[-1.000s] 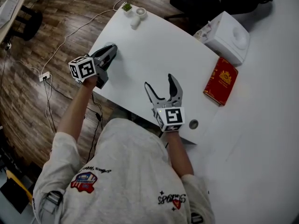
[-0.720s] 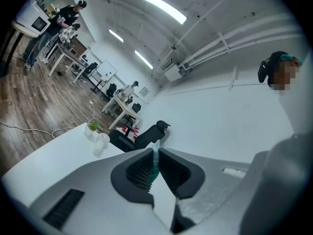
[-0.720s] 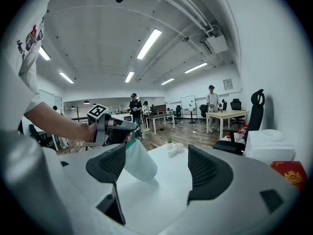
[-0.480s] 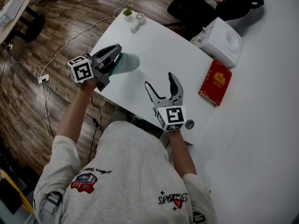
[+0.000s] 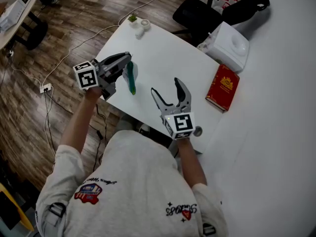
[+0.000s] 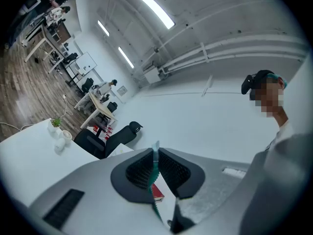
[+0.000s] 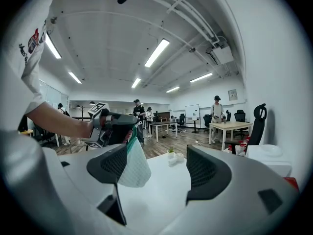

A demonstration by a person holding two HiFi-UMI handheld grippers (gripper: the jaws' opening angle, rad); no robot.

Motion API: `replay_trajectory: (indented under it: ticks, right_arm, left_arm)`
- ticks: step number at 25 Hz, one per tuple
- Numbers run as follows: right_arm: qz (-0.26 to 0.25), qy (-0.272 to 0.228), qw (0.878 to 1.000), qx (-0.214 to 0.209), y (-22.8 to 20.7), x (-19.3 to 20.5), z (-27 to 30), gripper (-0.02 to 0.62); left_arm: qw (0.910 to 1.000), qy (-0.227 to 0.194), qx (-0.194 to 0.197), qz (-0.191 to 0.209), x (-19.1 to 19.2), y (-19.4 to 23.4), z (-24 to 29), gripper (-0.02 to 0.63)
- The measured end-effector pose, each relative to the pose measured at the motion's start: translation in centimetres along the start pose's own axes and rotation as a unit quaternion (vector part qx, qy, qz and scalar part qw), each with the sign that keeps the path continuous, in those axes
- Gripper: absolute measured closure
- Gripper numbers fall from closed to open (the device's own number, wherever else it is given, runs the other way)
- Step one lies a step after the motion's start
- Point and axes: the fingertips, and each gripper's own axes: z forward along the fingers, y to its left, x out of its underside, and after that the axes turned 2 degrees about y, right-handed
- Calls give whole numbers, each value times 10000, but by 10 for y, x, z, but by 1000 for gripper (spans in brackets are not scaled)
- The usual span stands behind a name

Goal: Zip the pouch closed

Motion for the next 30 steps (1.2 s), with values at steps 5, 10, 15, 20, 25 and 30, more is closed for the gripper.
replay_trajectory:
  ticks: [5, 10, 15, 20, 25, 30]
  right_arm:
    - [-266, -137, 9995, -140, 4, -17, 0, 225]
    - [-681, -139, 9969, -381, 11, -38, 4, 232]
    - [-920, -57, 9938, -614, 19, -46, 7, 250]
    - [-1417, -130, 9828, -1177, 41, -48, 7, 271]
    - [-1547, -117, 9752, -1581, 67, -47, -1, 360]
    - [-1674, -55, 9667, -1933, 81, -42, -6, 376]
  left_arm:
    - [9995, 132, 298, 35, 4, -23, 2, 575]
    - [9949, 442, 902, -43, 14, -52, 8, 575]
    - [9879, 695, 1366, -217, 30, -72, 11, 575]
    - [9784, 1051, 1742, -357, 47, -89, 12, 575]
    - [9699, 1374, 1968, -417, 63, -102, 10, 575]
    - [9629, 1574, 2130, -526, 75, -107, 9, 575]
